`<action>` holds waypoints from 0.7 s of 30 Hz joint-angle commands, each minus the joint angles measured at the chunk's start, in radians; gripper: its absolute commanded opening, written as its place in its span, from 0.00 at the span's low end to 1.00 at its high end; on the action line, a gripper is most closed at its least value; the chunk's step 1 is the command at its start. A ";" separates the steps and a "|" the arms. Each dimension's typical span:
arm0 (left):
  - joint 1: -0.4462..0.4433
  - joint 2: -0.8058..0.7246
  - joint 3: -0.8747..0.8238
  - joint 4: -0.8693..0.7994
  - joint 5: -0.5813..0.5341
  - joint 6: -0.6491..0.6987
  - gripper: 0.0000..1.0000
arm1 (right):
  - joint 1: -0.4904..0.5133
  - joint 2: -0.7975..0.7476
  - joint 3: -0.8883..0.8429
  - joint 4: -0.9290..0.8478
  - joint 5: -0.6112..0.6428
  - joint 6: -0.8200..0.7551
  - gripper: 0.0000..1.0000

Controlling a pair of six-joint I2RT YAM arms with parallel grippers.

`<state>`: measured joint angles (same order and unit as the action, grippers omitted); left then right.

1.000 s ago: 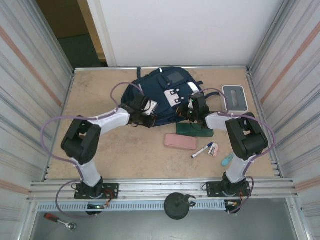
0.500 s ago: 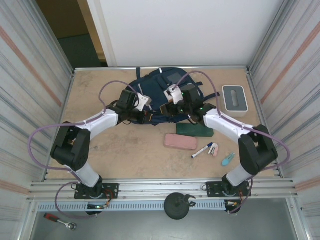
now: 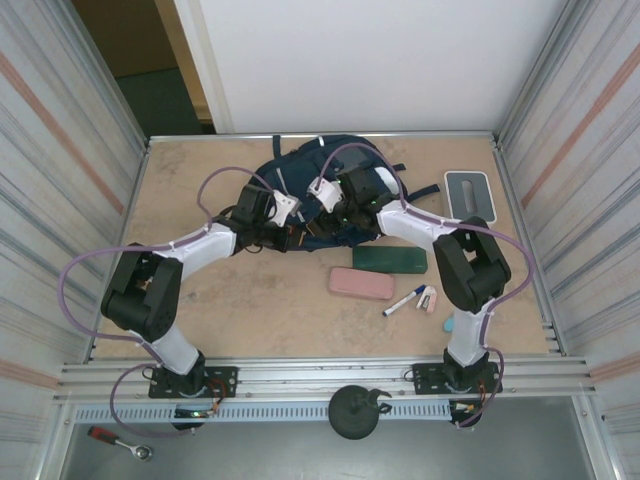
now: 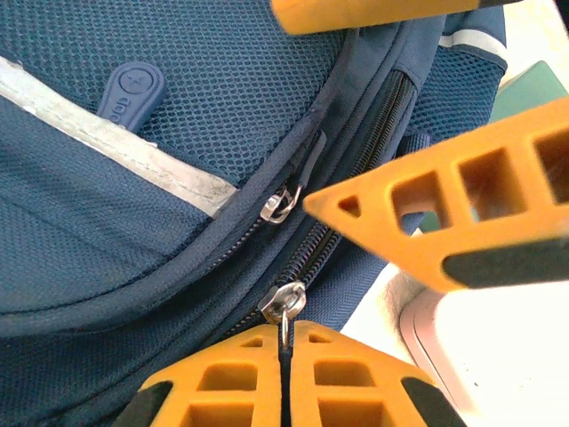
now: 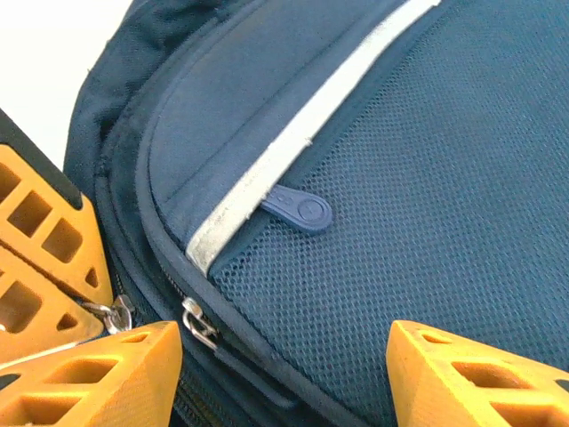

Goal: Pack the student bag

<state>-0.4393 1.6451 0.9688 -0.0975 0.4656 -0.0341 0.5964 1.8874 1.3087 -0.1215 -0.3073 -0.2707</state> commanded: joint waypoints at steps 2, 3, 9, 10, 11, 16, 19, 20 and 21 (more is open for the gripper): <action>0.006 -0.047 -0.018 0.029 0.039 -0.017 0.00 | 0.020 0.052 0.054 -0.046 -0.013 -0.062 0.62; 0.007 -0.048 -0.019 0.028 0.039 -0.018 0.00 | 0.025 0.062 0.062 -0.051 -0.003 -0.064 0.62; 0.013 -0.054 -0.041 0.046 0.031 -0.033 0.00 | 0.040 0.105 0.088 -0.048 0.048 -0.082 0.54; 0.013 -0.055 -0.044 0.048 0.032 -0.035 0.00 | 0.040 0.107 0.089 -0.045 0.056 -0.083 0.49; 0.013 -0.057 -0.047 0.048 0.031 -0.036 0.00 | 0.040 0.108 0.092 -0.044 0.062 -0.084 0.42; 0.016 -0.067 -0.062 0.049 0.015 -0.047 0.00 | 0.041 0.087 0.094 -0.038 0.072 -0.085 0.14; 0.016 -0.089 -0.072 0.048 0.007 -0.064 0.00 | 0.040 0.053 0.094 -0.038 0.079 -0.084 0.02; 0.017 -0.099 -0.073 0.048 0.003 -0.071 0.00 | 0.041 0.041 0.094 -0.039 0.088 -0.081 0.00; 0.016 -0.113 -0.077 0.049 -0.002 -0.081 0.00 | 0.041 0.027 0.097 -0.043 0.100 -0.078 0.00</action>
<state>-0.4252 1.6051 0.9028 -0.0528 0.4496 -0.0868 0.6403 1.9629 1.3792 -0.1436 -0.2768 -0.3553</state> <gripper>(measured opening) 0.066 0.101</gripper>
